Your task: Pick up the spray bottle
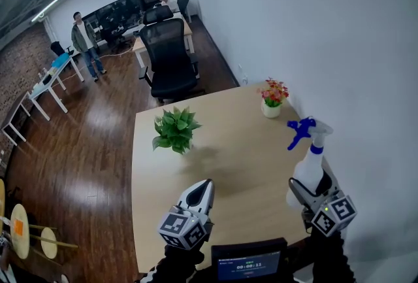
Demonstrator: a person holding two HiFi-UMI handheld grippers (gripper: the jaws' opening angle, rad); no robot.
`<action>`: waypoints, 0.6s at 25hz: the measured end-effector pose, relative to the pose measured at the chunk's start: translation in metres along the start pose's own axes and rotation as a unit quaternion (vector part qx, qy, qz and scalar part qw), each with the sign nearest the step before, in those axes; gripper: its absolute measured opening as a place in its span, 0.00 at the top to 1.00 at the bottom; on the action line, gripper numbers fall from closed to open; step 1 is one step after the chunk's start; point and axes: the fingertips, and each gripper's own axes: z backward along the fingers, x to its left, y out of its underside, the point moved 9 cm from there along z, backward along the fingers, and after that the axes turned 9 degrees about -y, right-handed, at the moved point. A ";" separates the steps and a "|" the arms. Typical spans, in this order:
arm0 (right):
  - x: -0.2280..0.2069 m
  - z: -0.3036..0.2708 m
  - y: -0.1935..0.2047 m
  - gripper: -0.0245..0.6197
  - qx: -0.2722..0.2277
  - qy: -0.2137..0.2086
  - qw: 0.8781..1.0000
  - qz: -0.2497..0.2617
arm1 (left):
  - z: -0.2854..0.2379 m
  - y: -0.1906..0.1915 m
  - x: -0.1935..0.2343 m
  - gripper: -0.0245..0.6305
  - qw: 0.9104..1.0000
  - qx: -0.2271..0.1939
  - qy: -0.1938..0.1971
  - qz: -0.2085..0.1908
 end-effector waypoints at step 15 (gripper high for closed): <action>0.010 -0.010 -0.009 0.37 0.005 0.006 1.000 0.008 | -0.006 -0.012 0.009 0.96 1.000 -0.003 0.014 -0.015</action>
